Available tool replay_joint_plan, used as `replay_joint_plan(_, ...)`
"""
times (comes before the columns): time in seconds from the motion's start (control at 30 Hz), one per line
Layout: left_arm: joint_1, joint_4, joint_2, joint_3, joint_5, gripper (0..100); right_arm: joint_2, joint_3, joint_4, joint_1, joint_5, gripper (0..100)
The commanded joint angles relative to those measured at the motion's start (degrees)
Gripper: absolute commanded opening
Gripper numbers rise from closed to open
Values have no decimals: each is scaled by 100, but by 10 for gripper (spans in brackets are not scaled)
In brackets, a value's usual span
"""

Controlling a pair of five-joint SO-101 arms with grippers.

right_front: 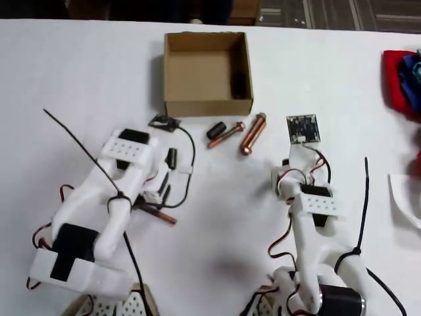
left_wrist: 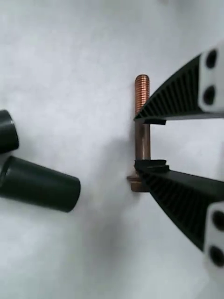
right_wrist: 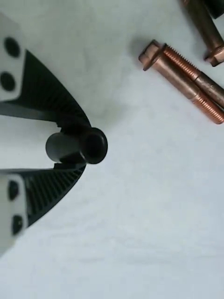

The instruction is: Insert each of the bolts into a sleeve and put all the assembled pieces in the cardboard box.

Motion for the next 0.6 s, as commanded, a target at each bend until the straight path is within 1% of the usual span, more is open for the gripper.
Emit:
replay_joint_plan(0.0, -53, 352, -255, -66, 35, 146, -198, -26, -92, -66, -9, 20)
replay_joint_plan(0.13, -26, 844, -220, -22, 44, 144, -198, -26, -92, -66, -9, 20)
replay_joint_plan(0.2, -62, 941, -220, -13, 44, 145, -198, -26, -92, -66, -9, 20)
replay_joint_plan(0.27, -167, 879, -211, -13, 44, 146, -198, -26, -92, -66, -9, 20)
replay_joint_plan(0.43, -369, 431, -202, -13, 44, 146, -198, -26, -92, -66, -9, 20)
replay_joint_plan(0.57, -334, 422, -202, -4, 53, 146, -198, -26, -92, -57, -9, 20)
